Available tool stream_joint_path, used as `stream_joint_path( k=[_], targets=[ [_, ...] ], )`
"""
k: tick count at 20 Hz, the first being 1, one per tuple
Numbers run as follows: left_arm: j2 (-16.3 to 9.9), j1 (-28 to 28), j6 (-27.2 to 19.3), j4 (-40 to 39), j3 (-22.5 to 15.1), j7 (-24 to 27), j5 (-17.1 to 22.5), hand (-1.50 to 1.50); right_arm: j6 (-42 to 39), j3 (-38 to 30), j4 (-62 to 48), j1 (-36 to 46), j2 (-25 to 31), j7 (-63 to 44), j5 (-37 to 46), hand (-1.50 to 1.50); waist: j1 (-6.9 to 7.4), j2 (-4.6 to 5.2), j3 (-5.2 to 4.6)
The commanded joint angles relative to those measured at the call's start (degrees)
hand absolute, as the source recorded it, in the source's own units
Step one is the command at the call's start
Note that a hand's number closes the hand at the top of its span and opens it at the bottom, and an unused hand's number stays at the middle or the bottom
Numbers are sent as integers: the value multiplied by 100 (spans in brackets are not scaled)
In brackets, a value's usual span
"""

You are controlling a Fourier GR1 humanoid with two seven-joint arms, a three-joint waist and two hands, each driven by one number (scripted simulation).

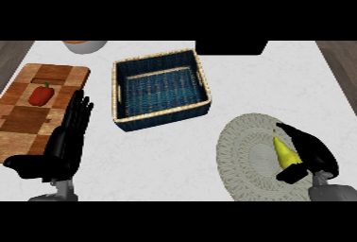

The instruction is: Pick the pear from the placemat and place it in the basket

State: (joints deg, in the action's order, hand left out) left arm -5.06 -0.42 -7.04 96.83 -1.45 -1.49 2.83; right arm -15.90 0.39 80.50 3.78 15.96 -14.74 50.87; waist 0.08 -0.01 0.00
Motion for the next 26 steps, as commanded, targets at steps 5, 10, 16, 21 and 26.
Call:
stream_joint_path(
  k=[5,10,16,21,26],
  targets=[
    [30,-183,-21,6,67,-171,-90,0,-332,249,-530,551,172,421,307,150,10,3,1],
    [7,87,250,-32,222,125,93,0,-416,314,-192,441,148,497,485,150,3,0,0],
    [124,85,156,-56,51,198,-56,0,278,1994,236,284,-1380,-375,1607,150,175,-9,-10],
    [251,-194,343,-166,-325,62,-71,0,339,3553,-109,1056,-1569,-1044,1510,150,840,92,5],
    [335,-445,251,-254,-429,-5,-201,0,1163,4542,-171,1660,-1588,-2102,1117,150,833,101,21]
  ],
)
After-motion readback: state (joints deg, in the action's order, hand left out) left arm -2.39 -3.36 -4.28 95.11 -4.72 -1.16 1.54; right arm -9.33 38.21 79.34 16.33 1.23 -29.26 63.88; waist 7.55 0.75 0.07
